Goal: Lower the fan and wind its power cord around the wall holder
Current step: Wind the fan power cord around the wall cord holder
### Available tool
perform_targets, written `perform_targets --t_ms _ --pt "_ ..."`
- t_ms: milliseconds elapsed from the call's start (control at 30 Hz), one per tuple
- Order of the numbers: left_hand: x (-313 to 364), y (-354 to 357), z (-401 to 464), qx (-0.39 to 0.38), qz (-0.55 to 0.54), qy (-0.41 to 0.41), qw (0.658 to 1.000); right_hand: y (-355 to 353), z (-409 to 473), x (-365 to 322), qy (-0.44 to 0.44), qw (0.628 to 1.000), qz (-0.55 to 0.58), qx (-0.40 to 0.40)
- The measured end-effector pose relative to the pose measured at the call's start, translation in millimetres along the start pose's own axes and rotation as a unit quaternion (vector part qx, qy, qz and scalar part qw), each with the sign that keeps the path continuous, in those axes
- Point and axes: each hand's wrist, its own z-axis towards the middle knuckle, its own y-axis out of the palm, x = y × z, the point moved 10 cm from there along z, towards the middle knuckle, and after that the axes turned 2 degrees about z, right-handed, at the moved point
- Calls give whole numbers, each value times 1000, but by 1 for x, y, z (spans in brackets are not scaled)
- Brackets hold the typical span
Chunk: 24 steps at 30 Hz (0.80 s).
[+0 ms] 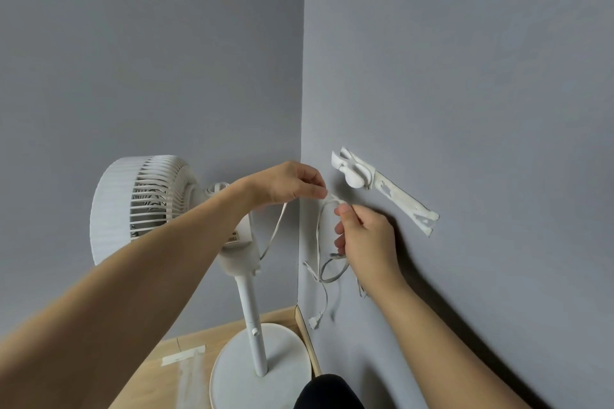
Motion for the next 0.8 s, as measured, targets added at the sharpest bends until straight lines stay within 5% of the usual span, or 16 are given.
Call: perform_targets --t_ms 167,300,400,567,733,800 --pt "-4 -9 0 42 -15 -13 999 -10 -10 -37 -121 985 -102 72" --pt "-19 -61 -5 215 -33 -61 974 -29 -33 -73 -239 959 -84 126" --pt "-41 -93 -13 319 -105 -127 933 -34 -47 -91 -294 951 -34 93" --pt "-35 -82 -6 303 -145 -140 931 -6 -42 -70 -118 968 193 -110" --pt "-6 -49 9 197 -99 -72 973 -1 -44 -6 105 967 -124 -198" --pt "3 -37 12 141 -39 -74 987 -5 -45 11 162 961 -135 -179"
